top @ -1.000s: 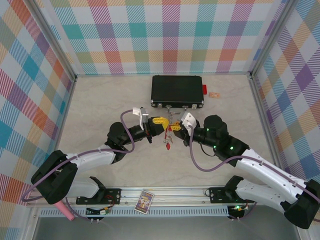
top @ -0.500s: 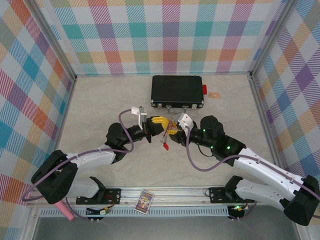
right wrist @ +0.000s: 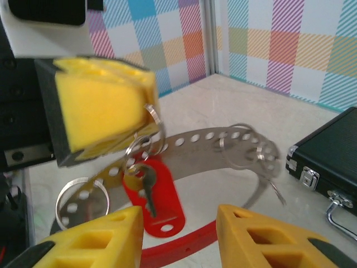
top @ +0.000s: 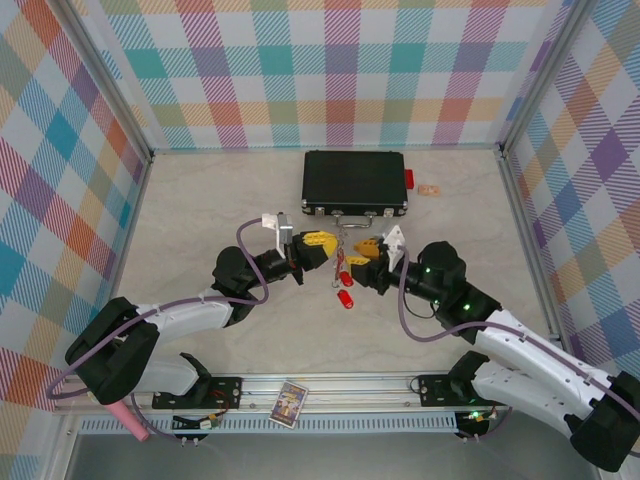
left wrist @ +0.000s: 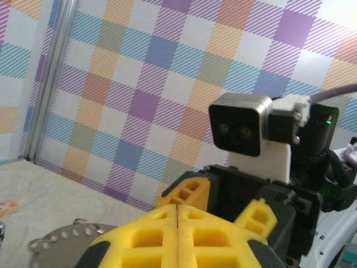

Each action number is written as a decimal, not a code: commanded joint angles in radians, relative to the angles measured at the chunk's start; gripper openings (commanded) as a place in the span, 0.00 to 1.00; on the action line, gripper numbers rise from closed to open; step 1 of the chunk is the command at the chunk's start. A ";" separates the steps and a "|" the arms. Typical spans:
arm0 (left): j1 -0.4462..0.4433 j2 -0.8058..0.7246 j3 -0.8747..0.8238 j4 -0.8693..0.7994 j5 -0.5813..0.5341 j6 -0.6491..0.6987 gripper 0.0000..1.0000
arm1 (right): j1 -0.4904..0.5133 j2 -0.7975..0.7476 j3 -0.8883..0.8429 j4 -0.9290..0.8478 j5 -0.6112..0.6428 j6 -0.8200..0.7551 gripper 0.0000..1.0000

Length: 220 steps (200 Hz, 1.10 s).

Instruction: Put the keys on the keyring

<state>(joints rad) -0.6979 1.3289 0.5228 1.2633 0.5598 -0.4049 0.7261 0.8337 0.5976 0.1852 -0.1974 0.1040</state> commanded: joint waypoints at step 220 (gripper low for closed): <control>-0.008 -0.009 0.077 0.065 0.001 -0.047 0.00 | -0.137 0.143 0.009 0.344 -0.328 0.325 0.32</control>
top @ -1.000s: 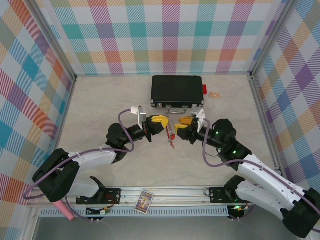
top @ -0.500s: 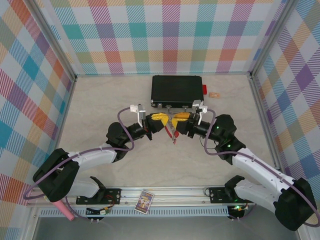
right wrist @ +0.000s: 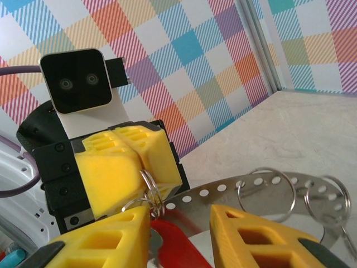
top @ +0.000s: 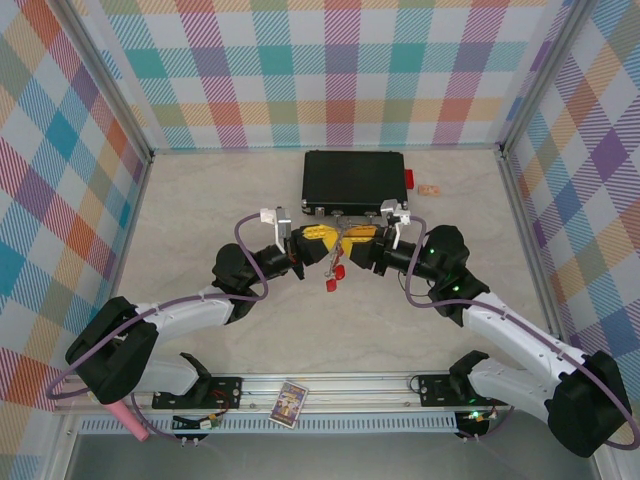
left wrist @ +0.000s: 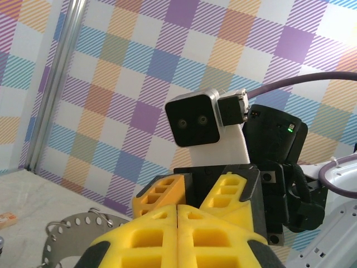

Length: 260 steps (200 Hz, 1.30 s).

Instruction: Put the keys on the keyring

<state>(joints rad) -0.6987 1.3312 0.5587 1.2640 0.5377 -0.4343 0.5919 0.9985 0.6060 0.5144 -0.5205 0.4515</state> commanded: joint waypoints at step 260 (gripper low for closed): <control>-0.007 0.018 0.031 0.065 0.040 -0.036 0.09 | -0.004 -0.028 0.040 -0.024 -0.068 -0.108 0.00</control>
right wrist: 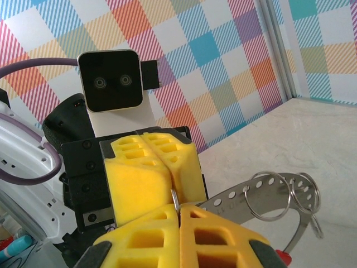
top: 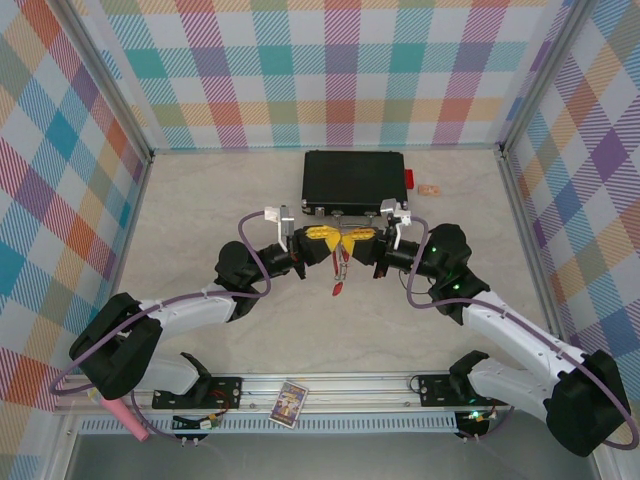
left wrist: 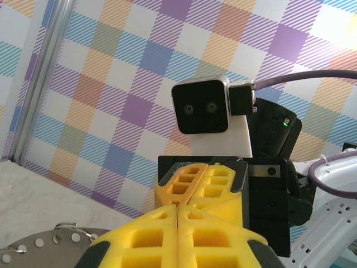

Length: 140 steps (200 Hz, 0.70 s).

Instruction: Put the keys on the keyring

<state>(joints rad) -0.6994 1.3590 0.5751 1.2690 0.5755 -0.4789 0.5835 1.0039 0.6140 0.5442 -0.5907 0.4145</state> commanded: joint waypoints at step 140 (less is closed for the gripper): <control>0.035 -0.376 0.105 -0.915 -0.054 0.422 0.31 | 0.004 0.058 0.294 -0.708 -0.065 -0.618 0.00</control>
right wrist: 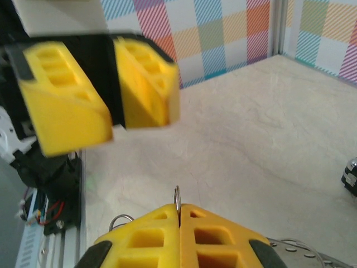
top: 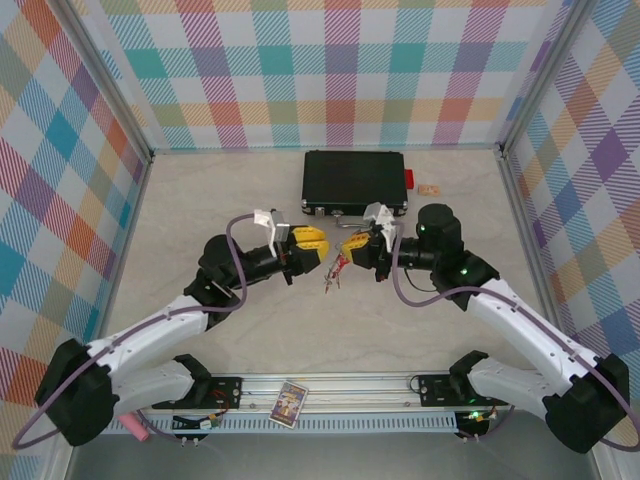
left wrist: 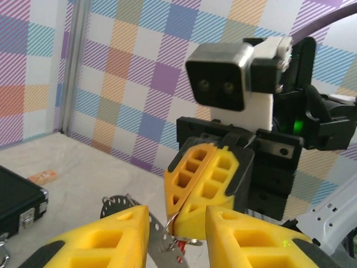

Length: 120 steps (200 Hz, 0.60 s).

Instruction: Put the keys on the keyring

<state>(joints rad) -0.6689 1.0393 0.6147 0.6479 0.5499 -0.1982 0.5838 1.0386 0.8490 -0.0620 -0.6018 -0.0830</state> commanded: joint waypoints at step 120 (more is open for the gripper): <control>0.003 0.070 0.376 -0.972 0.083 0.505 0.27 | 0.004 0.116 0.091 -0.122 -0.163 -0.202 0.00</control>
<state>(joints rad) -0.6689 1.0813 0.9668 -0.2432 0.5751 0.2249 0.5838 1.1412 0.9150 -0.1890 -0.6960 -0.2531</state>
